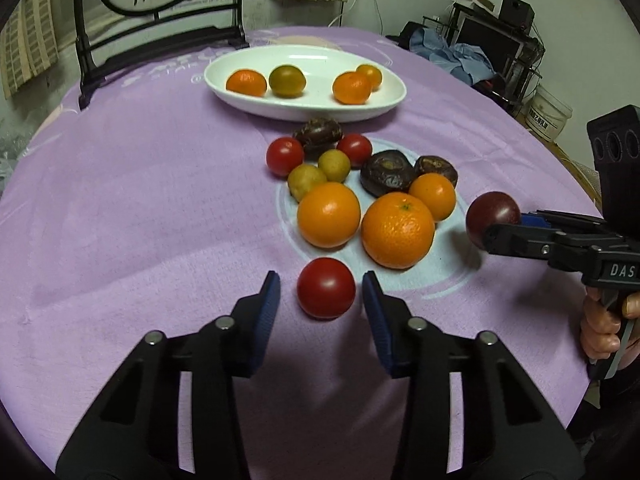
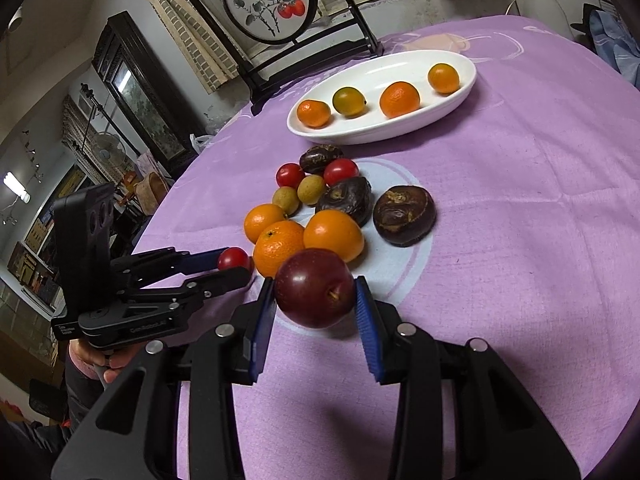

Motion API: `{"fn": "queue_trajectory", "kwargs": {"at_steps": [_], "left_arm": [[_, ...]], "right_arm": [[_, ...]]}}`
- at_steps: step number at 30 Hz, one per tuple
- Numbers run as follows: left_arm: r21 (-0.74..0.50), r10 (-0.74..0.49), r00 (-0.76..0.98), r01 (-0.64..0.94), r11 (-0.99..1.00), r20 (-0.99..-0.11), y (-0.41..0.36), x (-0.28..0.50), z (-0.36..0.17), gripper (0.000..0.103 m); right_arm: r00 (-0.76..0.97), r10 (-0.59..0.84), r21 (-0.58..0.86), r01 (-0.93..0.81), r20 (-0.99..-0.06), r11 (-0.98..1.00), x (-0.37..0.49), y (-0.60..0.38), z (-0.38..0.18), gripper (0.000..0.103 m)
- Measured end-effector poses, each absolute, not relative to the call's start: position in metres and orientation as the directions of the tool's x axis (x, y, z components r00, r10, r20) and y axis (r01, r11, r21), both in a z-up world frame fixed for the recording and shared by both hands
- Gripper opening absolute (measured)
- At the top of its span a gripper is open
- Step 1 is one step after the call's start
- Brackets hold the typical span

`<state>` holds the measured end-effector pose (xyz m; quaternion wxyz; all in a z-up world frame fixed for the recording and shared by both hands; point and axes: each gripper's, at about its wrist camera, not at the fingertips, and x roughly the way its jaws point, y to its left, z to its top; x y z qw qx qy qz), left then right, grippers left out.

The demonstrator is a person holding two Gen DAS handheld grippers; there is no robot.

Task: Organize fruits
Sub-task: 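Grasp a red cherry tomato with the left tool while the right tool grasps a dark red plum, then place the tomato and plum into the white oval dish, opening both tools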

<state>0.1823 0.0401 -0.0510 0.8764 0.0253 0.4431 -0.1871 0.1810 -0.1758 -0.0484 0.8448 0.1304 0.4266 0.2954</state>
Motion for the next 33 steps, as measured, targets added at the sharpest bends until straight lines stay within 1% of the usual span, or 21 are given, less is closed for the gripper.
{"fn": "queue_trajectory", "kwargs": {"at_steps": [2,3,6,9,12,15,17,19,22,24,27,31,32,33], "left_arm": [[-0.125,-0.308,0.527,0.353,0.927,-0.792,0.039,0.183,-0.053,0.04],[-0.127,-0.31,0.521,0.357,0.925,-0.795,0.038,0.184,-0.054,0.035],[-0.127,-0.311,0.517,0.361,0.924,-0.797,0.035,0.183,-0.056,0.03],[-0.145,-0.325,0.516,0.359,0.922,-0.792,0.039,0.183,-0.055,0.03],[-0.155,-0.337,0.544,0.353,0.923,-0.769,0.042,0.182,-0.048,0.029],[-0.23,-0.398,0.577,0.343,0.911,-0.713,0.05,0.187,-0.032,0.029],[-0.279,-0.42,0.612,0.317,0.906,-0.67,0.054,0.2,-0.018,0.03],[-0.317,-0.413,0.651,0.268,0.91,-0.636,0.054,0.223,-0.003,0.029],[-0.301,-0.363,0.695,0.216,0.929,-0.62,0.043,0.252,0.011,0.03],[-0.285,-0.329,0.706,0.185,0.94,-0.627,0.033,0.276,0.014,0.03],[-0.287,-0.316,0.684,0.161,0.944,-0.658,0.02,0.305,0.007,0.03],[-0.231,-0.267,0.651,0.142,0.962,-0.711,0.008,0.33,-0.005,0.03],[-0.222,-0.259,0.641,0.14,0.965,-0.723,0.006,0.336,-0.009,0.03],[-0.219,-0.257,0.636,0.14,0.966,-0.728,0.005,0.339,-0.011,0.03]], "right_arm": [[0.461,0.615,0.478,-0.388,-0.64,0.788,0.181,-0.177,-0.049,0.04],[0.46,0.618,0.481,-0.39,-0.638,0.786,0.182,-0.177,-0.049,0.04],[0.452,0.63,0.487,-0.401,-0.631,0.776,0.181,-0.176,-0.048,0.04],[0.453,0.647,0.488,-0.426,-0.613,0.762,0.179,-0.175,-0.045,0.04],[0.462,0.654,0.461,-0.469,-0.599,0.753,0.183,-0.171,-0.034,0.04],[0.517,0.642,0.434,-0.475,-0.567,0.766,0.206,-0.17,-0.012,0.04],[0.602,0.6,0.386,-0.459,-0.527,0.8,0.228,-0.172,0.004,0.04],[0.666,0.552,0.36,-0.419,-0.502,0.833,0.255,-0.174,0.012,0.04],[0.71,0.488,0.353,-0.346,-0.508,0.87,0.302,-0.178,0.011,0.04],[0.717,0.463,0.346,-0.318,-0.522,0.883,0.323,-0.179,0.004,0.04],[0.707,0.437,0.326,-0.297,-0.556,0.897,0.345,-0.176,-0.01,0.039],[0.686,0.43,0.308,-0.302,-0.586,0.902,0.363,-0.171,-0.02,0.04],[0.684,0.429,0.304,-0.303,-0.59,0.903,0.362,-0.172,-0.021,0.043],[0.681,0.426,0.302,-0.302,-0.595,0.904,0.362,-0.173,-0.022,0.048]]}}
